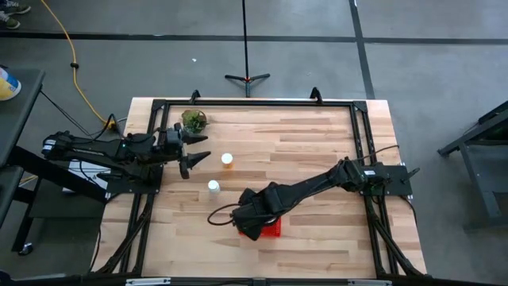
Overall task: Pick and place pill bottles into a basket
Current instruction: Put the orange pill bottle into the red bin
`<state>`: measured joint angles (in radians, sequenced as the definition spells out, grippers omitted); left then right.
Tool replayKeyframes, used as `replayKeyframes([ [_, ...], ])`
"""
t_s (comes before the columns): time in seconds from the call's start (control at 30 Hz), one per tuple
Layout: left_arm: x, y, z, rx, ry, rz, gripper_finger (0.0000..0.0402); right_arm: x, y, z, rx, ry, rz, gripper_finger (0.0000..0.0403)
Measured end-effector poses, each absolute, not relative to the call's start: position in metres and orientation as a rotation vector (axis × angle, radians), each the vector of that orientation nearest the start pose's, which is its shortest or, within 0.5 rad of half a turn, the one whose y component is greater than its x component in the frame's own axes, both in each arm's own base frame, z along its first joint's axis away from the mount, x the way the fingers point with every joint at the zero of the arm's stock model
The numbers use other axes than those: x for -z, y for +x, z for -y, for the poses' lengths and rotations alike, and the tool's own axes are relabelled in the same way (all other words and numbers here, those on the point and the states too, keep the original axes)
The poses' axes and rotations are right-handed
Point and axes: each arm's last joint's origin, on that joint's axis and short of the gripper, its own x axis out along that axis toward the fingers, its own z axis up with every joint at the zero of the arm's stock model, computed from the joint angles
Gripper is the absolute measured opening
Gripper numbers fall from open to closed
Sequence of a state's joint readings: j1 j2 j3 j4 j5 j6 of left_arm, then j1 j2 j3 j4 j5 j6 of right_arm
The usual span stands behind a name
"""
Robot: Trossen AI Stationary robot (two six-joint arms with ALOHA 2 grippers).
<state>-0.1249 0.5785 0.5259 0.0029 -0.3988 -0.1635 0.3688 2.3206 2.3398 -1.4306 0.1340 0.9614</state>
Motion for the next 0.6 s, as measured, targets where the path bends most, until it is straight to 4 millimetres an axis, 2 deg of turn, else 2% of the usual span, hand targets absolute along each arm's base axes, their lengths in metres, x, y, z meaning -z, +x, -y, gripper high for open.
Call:
replayKeyframes([
  [0.13,-0.29,0.141,0.006,-0.278,-0.149,-0.028,0.0308,-0.257,0.432,-0.165,0.473,0.442,-1.322,0.0204],
  [0.3,-0.29,0.142,0.006,-0.277,-0.149,-0.026,0.0308,-0.235,0.439,-0.168,0.47,0.442,-1.386,0.0224],
  [0.43,-0.29,0.142,0.006,-0.276,-0.149,-0.026,0.0308,-0.226,0.44,-0.17,0.478,0.432,-1.405,0.0214],
  [0.6,-0.29,0.142,0.006,-0.276,-0.149,-0.026,0.0308,-0.225,0.439,-0.169,0.486,0.424,-1.421,0.02],
])
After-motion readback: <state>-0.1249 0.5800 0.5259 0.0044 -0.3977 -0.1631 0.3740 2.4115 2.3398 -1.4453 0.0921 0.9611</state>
